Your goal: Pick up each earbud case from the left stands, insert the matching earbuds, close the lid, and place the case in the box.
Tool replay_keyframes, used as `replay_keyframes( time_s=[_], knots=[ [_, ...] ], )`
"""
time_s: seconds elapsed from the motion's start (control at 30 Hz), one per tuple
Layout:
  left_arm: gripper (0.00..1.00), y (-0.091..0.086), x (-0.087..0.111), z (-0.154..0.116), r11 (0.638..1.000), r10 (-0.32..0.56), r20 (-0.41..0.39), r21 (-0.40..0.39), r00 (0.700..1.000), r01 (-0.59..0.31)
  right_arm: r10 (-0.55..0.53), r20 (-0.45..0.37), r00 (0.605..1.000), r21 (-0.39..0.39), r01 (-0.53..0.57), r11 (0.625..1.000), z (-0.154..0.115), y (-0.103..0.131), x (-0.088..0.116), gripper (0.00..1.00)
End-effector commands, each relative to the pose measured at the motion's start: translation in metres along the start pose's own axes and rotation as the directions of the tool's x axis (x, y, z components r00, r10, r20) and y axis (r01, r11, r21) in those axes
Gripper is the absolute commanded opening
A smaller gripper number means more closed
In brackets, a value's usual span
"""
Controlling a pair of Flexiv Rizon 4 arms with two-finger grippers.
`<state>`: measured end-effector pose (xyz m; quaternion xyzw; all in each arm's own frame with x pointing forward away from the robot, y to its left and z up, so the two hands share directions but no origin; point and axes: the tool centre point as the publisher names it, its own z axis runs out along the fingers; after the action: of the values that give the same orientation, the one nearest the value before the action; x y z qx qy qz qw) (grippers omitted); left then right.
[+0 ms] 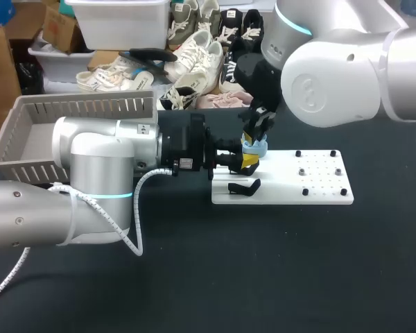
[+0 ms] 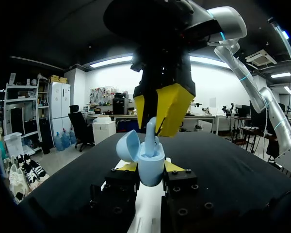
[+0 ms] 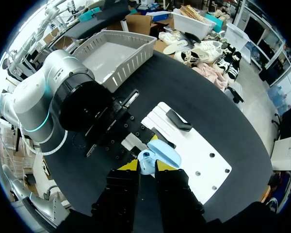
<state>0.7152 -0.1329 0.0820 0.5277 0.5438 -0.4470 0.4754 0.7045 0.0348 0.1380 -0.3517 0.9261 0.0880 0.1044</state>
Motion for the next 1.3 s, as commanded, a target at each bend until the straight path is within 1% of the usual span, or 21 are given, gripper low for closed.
replay_keyframes(
  time_s=[0.03,0.57,0.87,1.3],
  knots=[
    [0.0,0.0002,0.0008,0.0006,1.0,0.001,0.003,0.0,1.0,-0.001,-0.001,-0.001,1.0,0.0,0.001,1.0,-0.0003,-0.0012,-0.0024,0.0],
    [0.0,0.0002,0.0008,0.0006,1.0,0.001,0.003,0.0,1.0,-0.001,-0.005,-0.001,1.0,0.0,0.005,1.0,-0.0001,0.0005,-0.0052,0.0],
    [0.0,0.0002,0.0008,0.0006,1.0,0.001,0.003,0.0,1.0,-0.001,-0.012,-0.004,1.0,-0.005,0.012,1.0,0.0021,0.0062,-0.0078,0.0],
    [0.0,0.0002,0.0008,0.0006,1.0,0.001,0.003,0.0,1.0,-0.001,-0.004,-0.01,1.0,-0.004,0.003,1.0,0.002,0.0078,-0.0037,0.0]
  ],
)
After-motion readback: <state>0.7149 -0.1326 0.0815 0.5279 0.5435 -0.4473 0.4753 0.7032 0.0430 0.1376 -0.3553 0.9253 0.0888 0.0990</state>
